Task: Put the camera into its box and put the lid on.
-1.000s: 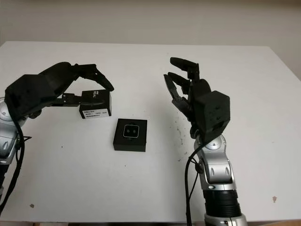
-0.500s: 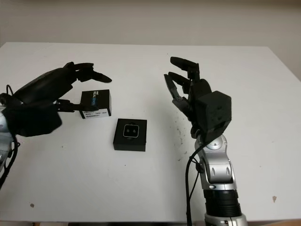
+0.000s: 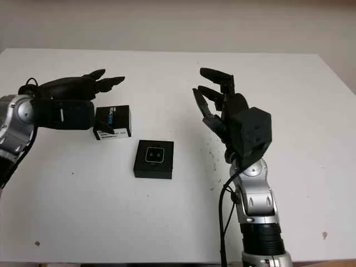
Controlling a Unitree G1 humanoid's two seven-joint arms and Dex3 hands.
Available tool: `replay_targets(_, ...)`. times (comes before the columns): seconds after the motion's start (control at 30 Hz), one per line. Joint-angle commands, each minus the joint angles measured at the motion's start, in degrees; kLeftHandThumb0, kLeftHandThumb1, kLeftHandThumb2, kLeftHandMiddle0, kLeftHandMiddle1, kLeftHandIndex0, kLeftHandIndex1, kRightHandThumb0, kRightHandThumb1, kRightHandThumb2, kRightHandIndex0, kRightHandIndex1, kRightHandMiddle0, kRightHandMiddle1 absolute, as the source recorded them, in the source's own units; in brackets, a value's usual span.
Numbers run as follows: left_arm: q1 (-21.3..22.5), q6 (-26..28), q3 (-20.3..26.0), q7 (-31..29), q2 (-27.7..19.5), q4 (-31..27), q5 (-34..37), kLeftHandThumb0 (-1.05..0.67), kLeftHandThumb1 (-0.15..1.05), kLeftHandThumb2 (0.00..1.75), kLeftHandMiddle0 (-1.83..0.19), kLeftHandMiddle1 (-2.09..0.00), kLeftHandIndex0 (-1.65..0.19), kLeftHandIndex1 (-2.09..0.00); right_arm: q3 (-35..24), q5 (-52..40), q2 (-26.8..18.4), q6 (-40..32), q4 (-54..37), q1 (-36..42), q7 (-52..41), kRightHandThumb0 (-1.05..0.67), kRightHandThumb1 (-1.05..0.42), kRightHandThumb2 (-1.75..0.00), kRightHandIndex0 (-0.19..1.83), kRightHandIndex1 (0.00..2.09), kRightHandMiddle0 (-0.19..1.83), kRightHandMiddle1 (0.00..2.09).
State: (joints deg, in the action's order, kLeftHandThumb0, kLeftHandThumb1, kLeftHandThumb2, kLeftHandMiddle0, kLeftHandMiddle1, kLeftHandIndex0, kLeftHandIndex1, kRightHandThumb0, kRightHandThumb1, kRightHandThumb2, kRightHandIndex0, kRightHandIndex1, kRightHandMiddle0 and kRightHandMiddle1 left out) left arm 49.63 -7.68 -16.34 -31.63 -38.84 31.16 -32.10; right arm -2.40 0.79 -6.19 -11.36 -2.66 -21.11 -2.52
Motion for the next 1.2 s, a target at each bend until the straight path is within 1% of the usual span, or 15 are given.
replay_targets(0.0,2.5,-0.3,-0.3,-0.3,1.0,1.8,0.7,-0.84,0.87,0.05,0.09,-0.05,0.13,-0.04,0.1,-0.2,-0.2,0.7,0.3,-1.1,-0.3,-0.50,-1.05,-0.38,-0.01,0.80,-0.19,1.07)
replay_targets(0.17,5.6,-2.4,-1.2,-0.7,2.7,7.4,1.4,-0.84,0.88,0.06,0.06,-0.06,0.14,-0.05,0.0,-0.4,-0.1,1.2,0.6,-1.1,-0.7,-0.50,-1.05,-0.38,-0.02,0.79,-0.19,1.05)
replay_targets(0.33,8.6,-1.0,-2.1,-3.6,4.5,12.3,1.7,-0.84,0.89,0.06,0.12,-0.04,0.17,-0.04,0.1,0.1,-0.3,1.9,1.0,-1.0,-0.5,-0.49,-1.05,-0.38,-0.02,0.78,-0.19,1.04)
replay_targets(0.47,9.9,-1.8,-3.7,-1.6,5.2,16.4,-0.1,-0.78,0.86,0.05,0.13,-0.04,0.18,-0.05,0.3,0.5,-0.1,3.2,1.4,-0.8,-0.3,-0.49,-1.05,-0.40,0.00,0.79,-0.19,1.09)
replay_targets(0.67,11.4,-3.7,-7.4,2.4,5.3,22.4,-5.0,-0.72,0.84,0.05,0.14,-0.05,0.18,-0.05,0.2,0.7,-0.1,3.8,1.5,-0.5,-0.3,-0.50,-1.05,-0.39,-0.01,0.79,-0.19,1.08)
replay_targets(0.77,11.9,-3.1,-8.5,1.9,5.5,23.9,-6.0,-0.72,0.83,0.05,0.16,-0.04,0.19,-0.04,0.2,0.7,0.1,3.4,1.1,-0.3,-0.1,-0.49,-1.05,-0.40,-0.01,0.78,-0.19,1.08)
replay_targets(0.93,12.2,-3.6,-9.7,0.6,5.6,24.7,-6.7,-0.73,0.84,0.05,0.18,-0.04,0.19,-0.04,0.3,1.0,0.0,3.8,1.6,-0.4,0.4,-0.48,-1.05,-0.40,0.00,0.79,-0.19,1.08)
replay_targets(1.1,12.0,-3.6,-10.1,-1.1,5.4,24.2,-6.5,-0.71,0.83,0.05,0.19,0.00,0.19,-0.05,0.3,0.9,0.0,3.9,1.6,-0.5,0.3,-0.47,-1.05,-0.40,0.00,0.79,-0.19,1.09)
replay_targets(1.17,11.4,-4.0,-9.7,-0.7,5.3,24.0,-5.9,-0.67,0.83,0.05,0.19,-0.02,0.16,-0.06,0.4,1.3,-0.1,4.0,1.6,-0.4,0.5,-0.47,-1.05,-0.40,0.01,0.79,-0.19,1.09)
